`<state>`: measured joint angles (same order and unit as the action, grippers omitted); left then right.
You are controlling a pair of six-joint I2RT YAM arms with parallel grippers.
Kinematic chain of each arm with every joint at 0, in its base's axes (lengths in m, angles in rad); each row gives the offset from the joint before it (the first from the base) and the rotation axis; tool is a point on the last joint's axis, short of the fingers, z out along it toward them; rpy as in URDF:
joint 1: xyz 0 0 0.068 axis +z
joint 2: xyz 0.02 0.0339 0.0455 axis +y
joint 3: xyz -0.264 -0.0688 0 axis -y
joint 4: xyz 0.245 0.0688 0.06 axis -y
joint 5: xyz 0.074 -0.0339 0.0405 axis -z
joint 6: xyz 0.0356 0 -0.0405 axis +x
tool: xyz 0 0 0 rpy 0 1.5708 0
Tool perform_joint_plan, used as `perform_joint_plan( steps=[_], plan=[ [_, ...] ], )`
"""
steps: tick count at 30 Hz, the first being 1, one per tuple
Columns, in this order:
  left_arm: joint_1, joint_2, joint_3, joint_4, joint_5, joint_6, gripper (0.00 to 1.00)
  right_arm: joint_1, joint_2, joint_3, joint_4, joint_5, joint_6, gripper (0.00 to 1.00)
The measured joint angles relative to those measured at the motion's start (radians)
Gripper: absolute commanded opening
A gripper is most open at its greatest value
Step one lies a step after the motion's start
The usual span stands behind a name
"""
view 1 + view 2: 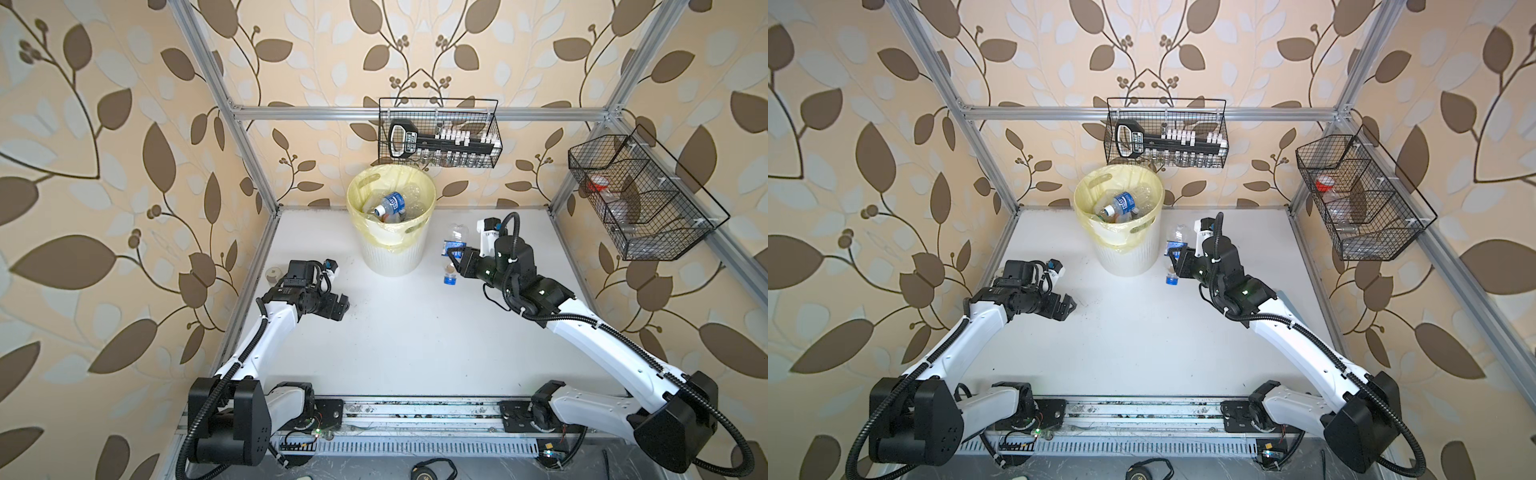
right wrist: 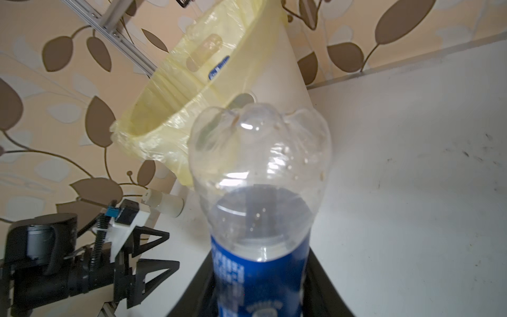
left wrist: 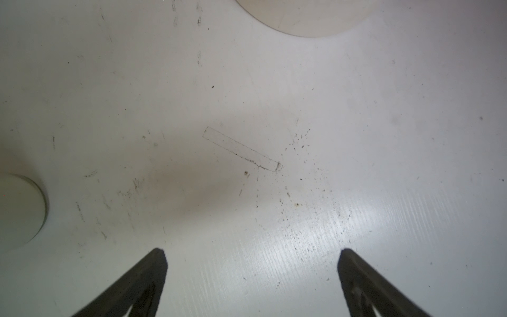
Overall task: Throw the plastic bottles in the bin
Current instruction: Pick up the plastic bottle from the center of the table, then throw the plastic bottle into the trash bin.
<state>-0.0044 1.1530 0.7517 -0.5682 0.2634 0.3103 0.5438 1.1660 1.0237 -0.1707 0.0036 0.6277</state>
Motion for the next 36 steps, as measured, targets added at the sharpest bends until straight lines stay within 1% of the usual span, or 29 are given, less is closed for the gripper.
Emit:
perform_joint_plan(
  steps=[9, 13, 15, 19, 22, 27, 31, 33, 36],
  plan=[
    [0.006, 0.000, 0.000, -0.005, 0.017, 0.001, 0.99, 0.013, 0.000, 0.144, -0.016, -0.003, 0.002, 0.40],
    [0.006, 0.000, 0.000, -0.005, 0.021, 0.001, 0.99, 0.053, -0.021, 0.150, -0.024, 0.024, 0.002, 0.40],
    [0.006, 0.000, 0.000, -0.005, 0.023, 0.001, 0.99, 0.072, -0.056, 0.126, -0.024, 0.051, 0.004, 0.40],
    [0.013, 0.000, 0.000, -0.006, 0.027, 0.001, 0.99, 0.094, -0.176, 0.034, -0.023, 0.106, 0.013, 0.40],
    [0.013, 0.000, 0.000, -0.006, 0.035, 0.002, 0.99, 0.120, -0.257, -0.032, -0.027, 0.172, 0.027, 0.40],
    [0.013, 0.002, 0.000, -0.007, 0.044, 0.002, 0.99, 0.175, -0.328, -0.119, -0.029, 0.263, 0.048, 0.40],
    [0.013, 0.003, 0.000, -0.008, 0.049, 0.003, 0.99, 0.207, -0.306, -0.116, -0.029, 0.316, 0.044, 0.40],
    [0.013, 0.003, 0.000, -0.008, 0.052, 0.004, 0.99, 0.236, -0.257, -0.075, -0.040, 0.341, 0.026, 0.41],
    [0.013, 0.004, 0.000, -0.010, 0.053, 0.005, 0.99, 0.257, -0.148, 0.037, -0.046, 0.349, -0.008, 0.42]
  ],
)
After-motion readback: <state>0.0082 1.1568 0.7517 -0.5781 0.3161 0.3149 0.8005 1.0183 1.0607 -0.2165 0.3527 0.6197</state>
